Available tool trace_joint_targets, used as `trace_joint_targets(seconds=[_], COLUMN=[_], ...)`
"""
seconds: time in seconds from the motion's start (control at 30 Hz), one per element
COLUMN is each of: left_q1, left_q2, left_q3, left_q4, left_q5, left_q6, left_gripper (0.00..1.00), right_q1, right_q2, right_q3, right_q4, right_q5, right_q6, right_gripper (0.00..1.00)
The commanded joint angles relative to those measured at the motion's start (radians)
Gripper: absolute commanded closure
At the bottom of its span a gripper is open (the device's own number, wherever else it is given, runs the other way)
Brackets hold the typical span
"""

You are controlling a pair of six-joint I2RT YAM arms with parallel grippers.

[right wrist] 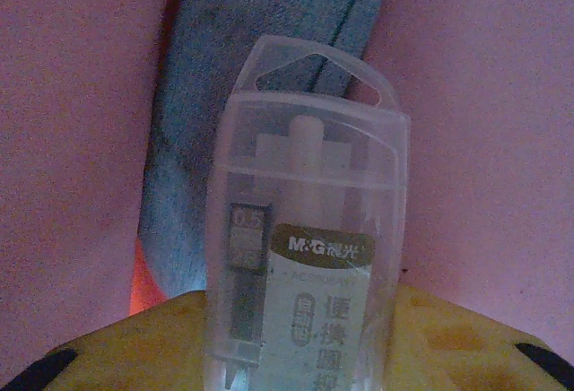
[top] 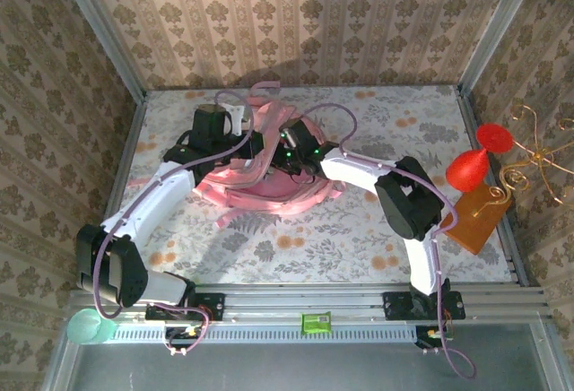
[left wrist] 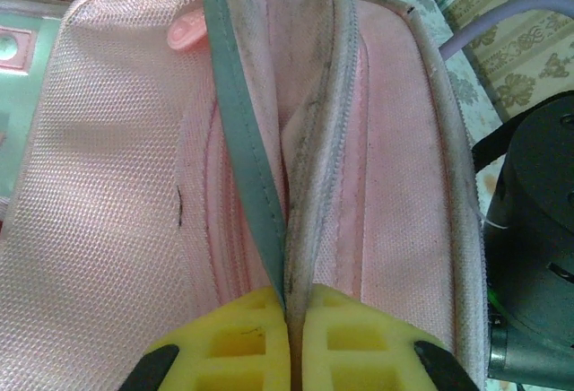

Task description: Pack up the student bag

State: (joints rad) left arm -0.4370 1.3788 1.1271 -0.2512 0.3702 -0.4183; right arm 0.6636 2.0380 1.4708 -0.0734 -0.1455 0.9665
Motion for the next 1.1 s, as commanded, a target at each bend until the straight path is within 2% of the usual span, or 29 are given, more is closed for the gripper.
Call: trace_joint_targets(seconds=[0.0,0.2,0.33,0.47,0.57,0.63,0.8,1.07], left_q1=[0.005,0.001,0.003,0.014,0.027,0.036,0.055,0.038], left_q2=[-0.025,0.004,0.014,0.012,0.010,0.009,0.014,0.028], left_q3=[0.079,0.090,0.109,0.123,0.114,0.107,0.084,-0.001], left_q4=[0.064,0.095,0.093,0.090,0.091,0.094,0.093,0.081], left_q5=[0.063,0.104,0.123,0.136,0.139,0.138,0.122,0.007], left_q6=[-0.053,-0.079,-0.085,-0.085,-0.085,-0.085,-0.082,-0.055], left_gripper=[1.00,1.00,1.00,1.00,1.00,1.00,1.00,1.00], right_q1=[0.002,0.015,0.025,0.024,0.015,0.009,-0.011,-0.091], right_q2=[0.003,0.087,0.125,0.132,0.094,0.064,-0.037,-0.265], right_q3=[-0.001,0.125,0.201,0.256,0.217,0.186,0.088,-0.179], right_q4=[0.034,0.009,0.044,-0.041,-0.083,-0.102,-0.122,-0.179], right_q5=[0.111,0.123,0.075,0.044,0.058,0.057,0.032,0.063], right_q6=[0.050,0.066,0.046,-0.036,-0.092,-0.125,-0.217,-0.315], right_gripper=[0.61,0.52,0.45,0.31,0.20,0.17,0.16,0.16])
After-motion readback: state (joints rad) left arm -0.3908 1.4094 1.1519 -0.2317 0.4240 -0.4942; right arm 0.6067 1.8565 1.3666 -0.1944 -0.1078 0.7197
